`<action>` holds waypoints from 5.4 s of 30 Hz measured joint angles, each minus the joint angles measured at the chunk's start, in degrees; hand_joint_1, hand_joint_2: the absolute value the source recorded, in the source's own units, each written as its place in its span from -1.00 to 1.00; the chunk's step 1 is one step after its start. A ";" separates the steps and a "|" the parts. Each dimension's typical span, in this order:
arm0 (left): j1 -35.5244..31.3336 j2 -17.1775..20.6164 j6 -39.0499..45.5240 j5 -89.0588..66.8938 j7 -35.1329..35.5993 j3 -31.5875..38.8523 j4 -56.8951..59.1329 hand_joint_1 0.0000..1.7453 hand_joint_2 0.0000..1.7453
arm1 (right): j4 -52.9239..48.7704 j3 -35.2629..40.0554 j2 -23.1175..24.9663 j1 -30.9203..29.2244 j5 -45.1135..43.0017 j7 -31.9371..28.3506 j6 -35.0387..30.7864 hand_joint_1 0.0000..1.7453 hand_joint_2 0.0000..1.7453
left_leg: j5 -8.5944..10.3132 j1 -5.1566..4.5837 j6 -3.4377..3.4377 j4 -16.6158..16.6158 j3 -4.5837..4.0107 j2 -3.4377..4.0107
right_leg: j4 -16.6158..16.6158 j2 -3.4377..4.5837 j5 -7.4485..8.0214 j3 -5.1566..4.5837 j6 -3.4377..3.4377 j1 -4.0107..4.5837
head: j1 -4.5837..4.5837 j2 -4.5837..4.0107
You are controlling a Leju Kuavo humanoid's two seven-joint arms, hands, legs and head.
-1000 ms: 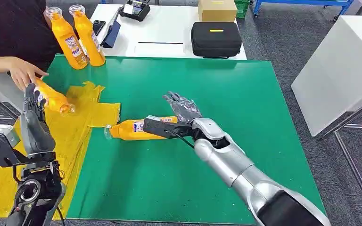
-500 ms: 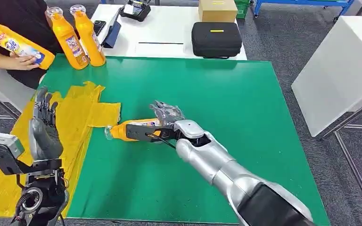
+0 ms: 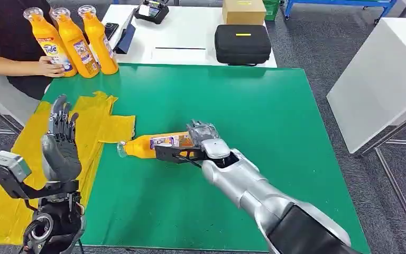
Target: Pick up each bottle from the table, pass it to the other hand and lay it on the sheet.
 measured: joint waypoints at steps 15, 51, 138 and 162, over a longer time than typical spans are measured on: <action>3.74 -1.12 -0.92 1.19 -1.47 -0.26 -2.17 -1.00 -1.00 | 2.28 0.74 -0.74 0.00 2.01 0.39 0.48 -1.00 1.00 | 0.00 0.01 0.00 0.00 0.00 0.00 | 0.00 0.00 0.00 0.01 0.00 0.01 | 0.00 0.00; 2.52 -6.08 -4.24 -6.60 0.61 2.25 -7.06 -1.00 -1.00 | -0.17 0.46 3.01 -0.86 4.96 -0.11 -3.02 -1.00 1.00 | 0.00 0.02 0.00 0.00 0.00 0.00 | 0.00 0.00 0.00 0.01 0.00 0.01 | 0.00 0.00; 4.38 -2.91 -1.27 1.03 -0.11 4.33 -5.86 -1.00 -1.00 | 0.48 -8.48 -4.20 5.63 12.28 -5.42 2.78 1.00 1.00 | -0.02 0.02 -0.01 0.00 0.23 0.01 | -0.02 0.04 0.00 0.16 0.00 0.01 | 0.00 0.00; 10.23 -5.66 -14.86 6.77 7.89 12.24 -2.01 -1.00 1.00 | -15.31 -22.79 -4.04 13.36 -18.36 -20.76 -4.22 1.00 1.00 | -0.02 0.01 -0.01 0.00 0.05 0.04 | -0.01 0.04 0.01 0.05 0.00 0.00 | 0.00 0.00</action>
